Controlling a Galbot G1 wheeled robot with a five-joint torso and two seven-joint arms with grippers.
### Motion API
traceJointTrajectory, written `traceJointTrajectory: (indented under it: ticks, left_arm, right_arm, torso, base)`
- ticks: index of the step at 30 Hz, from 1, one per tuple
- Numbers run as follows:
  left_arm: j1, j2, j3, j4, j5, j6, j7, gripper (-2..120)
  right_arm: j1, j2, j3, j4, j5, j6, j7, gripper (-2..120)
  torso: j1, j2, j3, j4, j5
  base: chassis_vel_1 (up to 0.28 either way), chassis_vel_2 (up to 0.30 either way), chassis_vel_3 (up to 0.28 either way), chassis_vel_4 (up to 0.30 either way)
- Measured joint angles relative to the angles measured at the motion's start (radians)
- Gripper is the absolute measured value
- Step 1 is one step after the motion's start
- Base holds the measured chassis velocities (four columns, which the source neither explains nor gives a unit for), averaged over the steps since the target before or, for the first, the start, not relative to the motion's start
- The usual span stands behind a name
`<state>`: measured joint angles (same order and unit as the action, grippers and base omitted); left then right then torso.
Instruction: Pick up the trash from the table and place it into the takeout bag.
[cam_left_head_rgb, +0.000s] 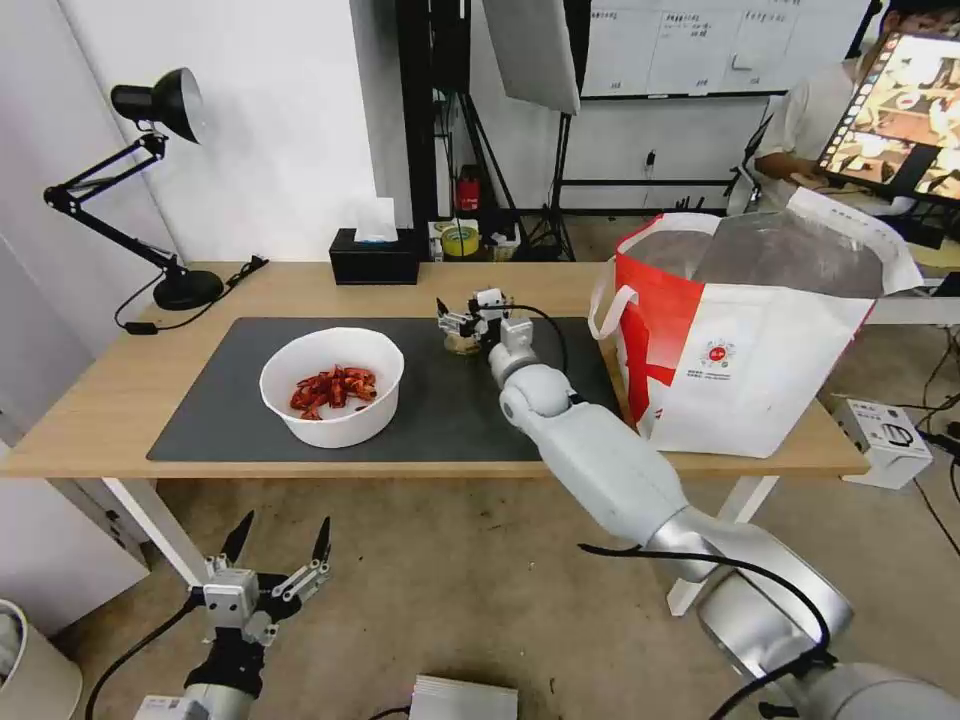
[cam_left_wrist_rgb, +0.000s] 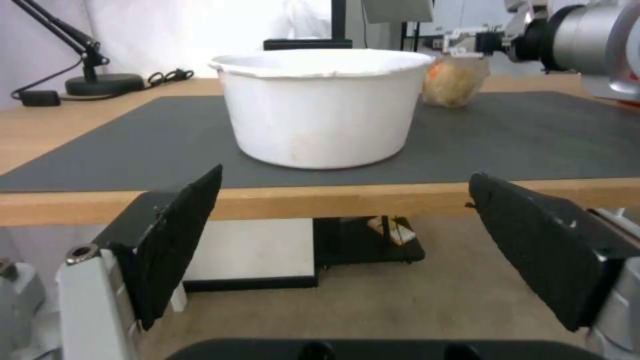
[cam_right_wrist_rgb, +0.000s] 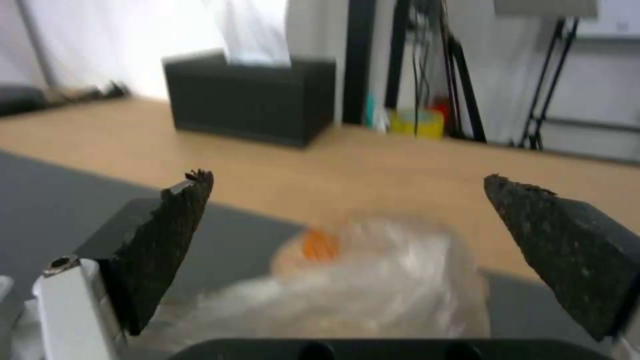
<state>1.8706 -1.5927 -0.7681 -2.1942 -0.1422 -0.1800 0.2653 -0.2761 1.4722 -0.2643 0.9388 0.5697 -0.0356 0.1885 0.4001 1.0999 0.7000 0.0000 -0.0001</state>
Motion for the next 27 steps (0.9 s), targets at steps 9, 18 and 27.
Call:
traceJointTrajectory:
  ticks: [9,18,27]
  left_arm:
    - [-0.013,0.000,-0.002,0.023,-0.003,0.000,0.001,100]
    - [-0.016,0.000,-0.009,0.030,-0.012,-0.002,0.001,100]
    - [-0.017,0.000,-0.008,0.032,-0.014,-0.009,0.001,100]
  right_arm:
    - [0.052,0.062,0.002,-0.112,0.005,-0.067,0.005,100]
    - [0.058,0.069,-0.014,-0.121,0.031,-0.162,0.044,100]
    - [0.049,0.057,-0.026,-0.085,0.048,-0.201,0.052,72]
  torso:
    - [0.000,0.000,0.000,0.0002,0.0000]
    - [0.000,0.000,0.000,0.0000,0.0000]
    - [0.000,0.000,0.000,0.0000,0.0001]
  base:
    - [0.000,0.000,0.000,0.000]
    - [0.000,0.000,0.000,0.000]
    - [0.000,0.000,0.000,0.000]
